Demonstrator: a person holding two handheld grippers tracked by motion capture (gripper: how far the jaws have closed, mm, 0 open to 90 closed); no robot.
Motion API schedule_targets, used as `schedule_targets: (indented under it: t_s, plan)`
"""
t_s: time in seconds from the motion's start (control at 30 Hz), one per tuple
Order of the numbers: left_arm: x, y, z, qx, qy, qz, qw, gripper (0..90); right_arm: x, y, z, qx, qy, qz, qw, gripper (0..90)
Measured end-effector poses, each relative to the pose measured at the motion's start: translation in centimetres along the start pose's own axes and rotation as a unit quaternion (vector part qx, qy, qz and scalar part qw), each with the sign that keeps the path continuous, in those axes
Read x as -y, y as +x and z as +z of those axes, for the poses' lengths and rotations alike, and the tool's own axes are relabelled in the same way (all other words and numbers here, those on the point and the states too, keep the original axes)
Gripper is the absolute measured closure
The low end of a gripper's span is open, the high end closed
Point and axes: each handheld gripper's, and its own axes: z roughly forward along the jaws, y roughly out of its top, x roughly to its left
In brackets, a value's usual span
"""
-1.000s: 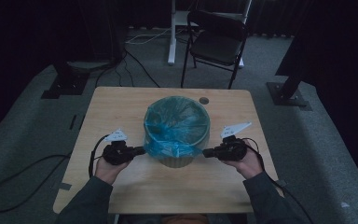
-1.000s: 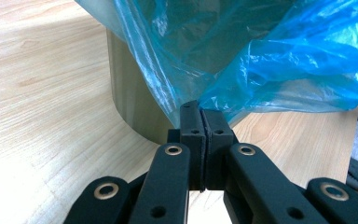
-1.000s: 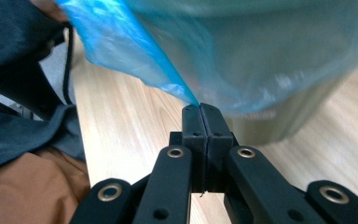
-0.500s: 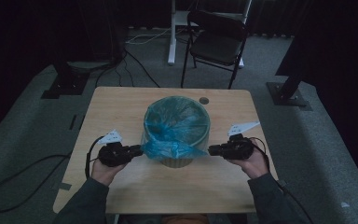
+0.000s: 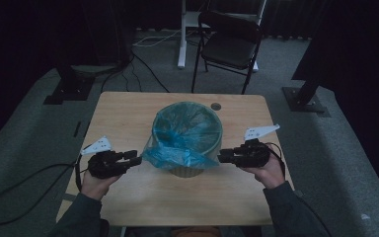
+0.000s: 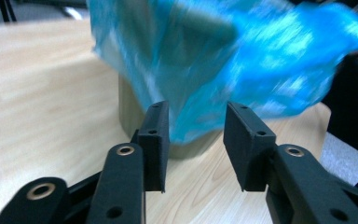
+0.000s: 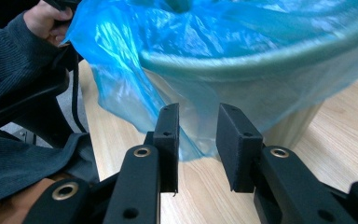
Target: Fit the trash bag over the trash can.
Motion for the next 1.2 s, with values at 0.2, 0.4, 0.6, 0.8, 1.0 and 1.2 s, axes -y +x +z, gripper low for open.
schedule_targets:
  t_s: [0.2, 0.4, 0.6, 0.8, 1.0, 1.2]
  plan:
    - [-3.1, -1.6, -0.1, 0.029, -0.038, 0.034, 0.9983, 55.4, -0.7, 0.6, 0.6, -0.012, 0.002, -0.006, 0.9999, 68.5]
    - [-3.7, -2.2, 2.8, 0.048, 0.004, 0.042, 0.9979, 53.8, -0.9, 1.1, 1.4, -0.037, 0.010, -0.012, 0.9992, 63.5]
    - [-3.0, -2.4, 4.4, 0.059, 0.028, 0.038, 0.9971, 57.8, -1.1, 1.4, 2.1, -0.055, 0.024, -0.019, 0.9980, 60.9]
    - [-1.6, -2.3, 5.4, 0.057, 0.061, 0.038, 0.9958, 72.4, -0.7, 1.6, 3.3, -0.057, 0.054, -0.036, 0.9962, 87.6]
    - [-0.8, -1.9, 5.8, 0.054, 0.083, 0.039, 0.9944, 82.3, -0.3, 0.9, 3.5, -0.051, 0.065, -0.029, 0.9962, 90.0]
    - [0.2, -1.3, 7.2, 0.048, 0.114, 0.031, 0.9918, 83.5, 0.5, 0.1, 4.1, -0.037, 0.080, -0.015, 0.9960, 90.0]
